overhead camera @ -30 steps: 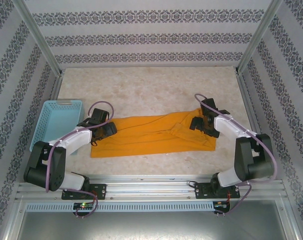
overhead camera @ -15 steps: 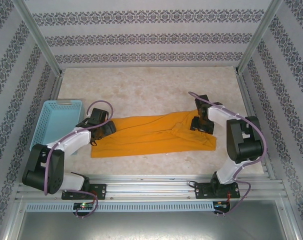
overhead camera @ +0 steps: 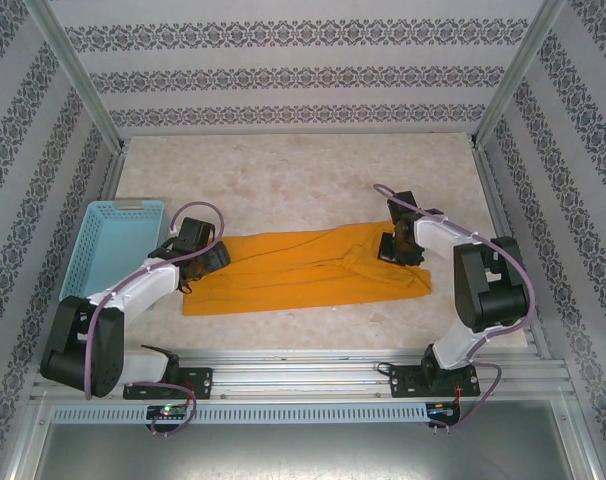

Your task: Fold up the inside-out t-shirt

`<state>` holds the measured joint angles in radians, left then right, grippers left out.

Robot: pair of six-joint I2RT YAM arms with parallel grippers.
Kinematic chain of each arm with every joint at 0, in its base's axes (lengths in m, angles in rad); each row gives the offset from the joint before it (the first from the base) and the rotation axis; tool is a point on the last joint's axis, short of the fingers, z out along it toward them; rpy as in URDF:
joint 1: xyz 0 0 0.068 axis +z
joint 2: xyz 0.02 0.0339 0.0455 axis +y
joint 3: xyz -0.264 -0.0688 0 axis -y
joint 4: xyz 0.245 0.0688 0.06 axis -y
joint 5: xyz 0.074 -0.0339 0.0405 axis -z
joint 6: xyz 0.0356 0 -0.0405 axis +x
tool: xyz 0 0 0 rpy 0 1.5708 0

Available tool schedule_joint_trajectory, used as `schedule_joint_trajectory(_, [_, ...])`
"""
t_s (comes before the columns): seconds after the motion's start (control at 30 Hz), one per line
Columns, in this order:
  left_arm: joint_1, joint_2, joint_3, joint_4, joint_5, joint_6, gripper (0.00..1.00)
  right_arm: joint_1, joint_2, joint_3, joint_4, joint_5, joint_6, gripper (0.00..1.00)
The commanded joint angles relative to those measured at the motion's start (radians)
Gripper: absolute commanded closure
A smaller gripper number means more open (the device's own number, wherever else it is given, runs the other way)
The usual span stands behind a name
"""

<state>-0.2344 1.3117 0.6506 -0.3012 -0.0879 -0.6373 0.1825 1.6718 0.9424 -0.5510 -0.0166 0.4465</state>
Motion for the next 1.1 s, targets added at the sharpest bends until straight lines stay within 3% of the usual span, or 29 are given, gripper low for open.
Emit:
schedule_joint_trajectory(0.0, [0.012,-0.038,-0.011,-0.067,-0.076,-0.009,0.16,0.050,-0.031,-0.035,-0.003,-0.051,0.029,1.00])
schedule_joint_trajectory(0.3, [0.032,-0.054,-0.031,-0.087,-0.046,0.003,0.16,0.053,-0.270,-0.060,-0.079,0.151,0.014,1.00])
schedule_joint_trajectory(0.4, [0.030,-0.063,-0.031,-0.109,-0.060,0.008,0.16,0.057,-0.314,-0.050,-0.114,0.160,0.000,1.00])
schedule_joint_trajectory(0.57, [0.033,-0.105,-0.024,-0.152,-0.143,0.004,0.13,0.075,-0.302,-0.085,-0.071,0.087,0.041,1.00])
schedule_joint_trajectory(0.7, [0.038,-0.116,-0.023,-0.139,-0.104,0.019,0.13,0.069,-0.237,-0.069,-0.113,0.130,0.061,0.99])
schedule_joint_trajectory(0.8, [0.033,-0.106,-0.010,-0.109,-0.036,0.045,0.14,0.009,-0.213,-0.070,-0.127,0.182,0.047,0.59])
schedule_joint_trajectory(0.9, [-0.008,-0.098,0.029,-0.110,0.001,0.072,0.16,-0.052,-0.221,-0.070,-0.129,0.208,0.026,0.32])
schedule_joint_trajectory(0.97, [-0.067,-0.089,0.059,-0.098,-0.001,0.089,0.16,-0.078,-0.220,-0.068,-0.123,0.194,0.017,0.20])
schedule_joint_trajectory(1.07, [-0.137,-0.027,0.103,-0.087,-0.023,0.092,0.15,-0.108,-0.192,-0.062,-0.093,0.113,0.019,0.14])
